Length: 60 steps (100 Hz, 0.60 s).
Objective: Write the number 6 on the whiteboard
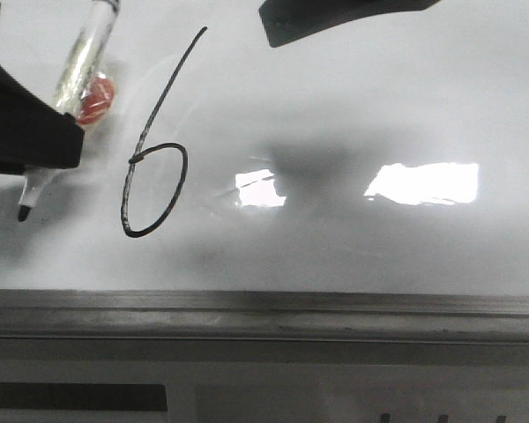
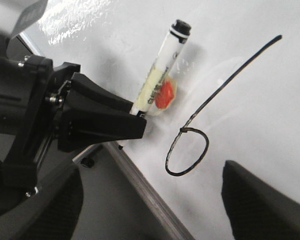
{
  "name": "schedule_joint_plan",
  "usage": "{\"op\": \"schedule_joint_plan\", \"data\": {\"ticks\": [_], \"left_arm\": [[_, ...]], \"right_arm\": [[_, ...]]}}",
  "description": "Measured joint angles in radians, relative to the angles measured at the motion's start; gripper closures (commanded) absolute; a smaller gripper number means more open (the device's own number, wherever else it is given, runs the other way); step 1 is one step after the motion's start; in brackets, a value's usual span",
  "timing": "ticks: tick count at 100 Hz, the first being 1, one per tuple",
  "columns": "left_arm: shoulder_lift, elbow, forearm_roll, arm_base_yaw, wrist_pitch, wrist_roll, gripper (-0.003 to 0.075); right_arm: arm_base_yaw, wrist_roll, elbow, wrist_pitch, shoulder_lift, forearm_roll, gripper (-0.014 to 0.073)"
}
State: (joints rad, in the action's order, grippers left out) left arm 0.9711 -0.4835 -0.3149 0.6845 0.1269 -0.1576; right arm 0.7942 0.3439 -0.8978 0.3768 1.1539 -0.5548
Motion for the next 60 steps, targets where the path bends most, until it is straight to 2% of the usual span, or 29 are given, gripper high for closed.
{"op": "schedule_joint_plan", "data": {"ticks": [22,60], "left_arm": [[0.000,-0.002,-0.126,-0.023,0.044,0.000,0.0741],[0.000,-0.002,-0.136,-0.023,0.047,-0.002,0.0741]], "right_arm": [[0.000,0.000,0.000,0.011,0.000,-0.026,0.0074],[0.000,0.000,0.000,0.017,0.000,-0.032,0.0074]]}}
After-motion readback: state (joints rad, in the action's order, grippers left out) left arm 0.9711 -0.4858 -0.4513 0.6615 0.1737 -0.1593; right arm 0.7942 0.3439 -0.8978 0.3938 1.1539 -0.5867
